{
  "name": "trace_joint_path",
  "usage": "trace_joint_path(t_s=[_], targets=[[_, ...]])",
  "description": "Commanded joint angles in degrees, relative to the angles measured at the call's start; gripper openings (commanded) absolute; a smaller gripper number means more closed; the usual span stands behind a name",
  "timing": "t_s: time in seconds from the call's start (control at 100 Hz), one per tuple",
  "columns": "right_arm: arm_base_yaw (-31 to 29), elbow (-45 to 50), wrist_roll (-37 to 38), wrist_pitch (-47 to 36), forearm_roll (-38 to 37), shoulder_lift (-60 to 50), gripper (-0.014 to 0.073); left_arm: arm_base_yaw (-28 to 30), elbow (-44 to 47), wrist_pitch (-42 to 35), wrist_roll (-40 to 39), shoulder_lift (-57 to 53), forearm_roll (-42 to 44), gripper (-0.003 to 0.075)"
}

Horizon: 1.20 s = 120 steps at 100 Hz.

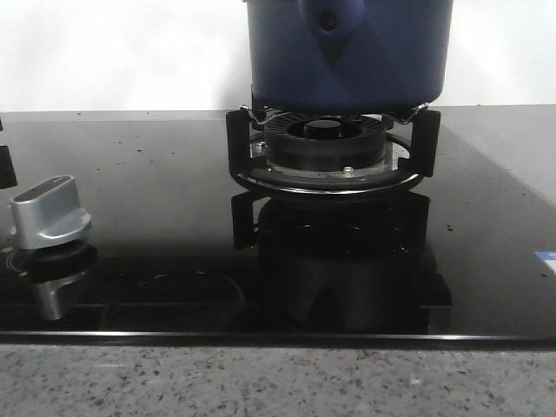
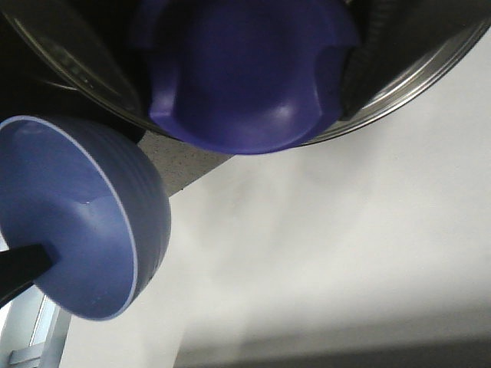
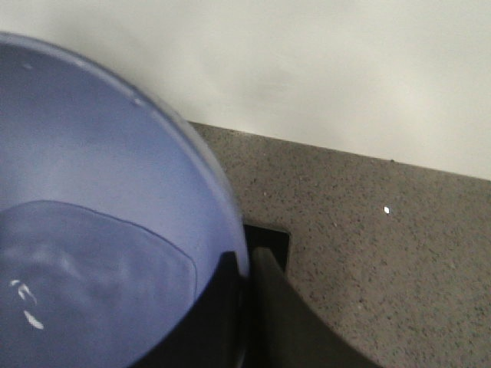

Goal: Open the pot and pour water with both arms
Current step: 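Lift the blue bowl with the right gripper and carry it over the pot, then tilt the blue bowl with the right gripper to pour water into the pot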

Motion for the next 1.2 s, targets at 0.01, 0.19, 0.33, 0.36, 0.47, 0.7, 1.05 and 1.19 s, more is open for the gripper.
trace_joint_path(t_s=[0.01, 0.19, 0.33, 0.36, 0.47, 0.7, 1.05, 1.19], targets=[[1.3, -0.5, -0.1, -7.6, -4.2, -2.5, -0.0062, 0.1, -2.3, 0.6, -0.5, -3.2, -5.2, 0.0320], [3.5, -0.1, -0.1, -10.4, -8.0, -2.5, -0.0062, 0.1, -2.3, 0.6, -0.5, -3.2, -5.2, 0.0320], [3.8, -0.1, -0.1, -10.7, -10.2, -2.5, -0.0062, 0.1, -2.3, 0.6, -0.5, -3.2, -5.2, 0.0320], [3.8, -0.1, -0.1, -10.7, -10.7, -2.5, -0.0062, 0.1, -2.3, 0.6, -0.5, -3.2, -5.2, 0.0320], [3.8, -0.1, -0.1, -10.7, -12.1, -2.9, -0.0062, 0.1, -2.3, 0.5, -0.5, -3.2, -5.2, 0.0320], [4.0, 0.5, -0.1, -11.8, -15.3, -5.2, -0.0062, 0.1, -2.3, 0.5, -0.5, -3.2, -5.2, 0.0320], [4.0, 8.2, -0.1, -16.2, -16.3, -9.3, -0.0062, 0.1, -2.3, 0.5, -0.5, -3.2, -5.2, 0.0320], [4.0, 8.5, -0.1, -18.1, -16.5, -9.3, -0.0062, 0.1, -2.3, 0.5, -0.5, -3.2, -5.2, 0.0320]])
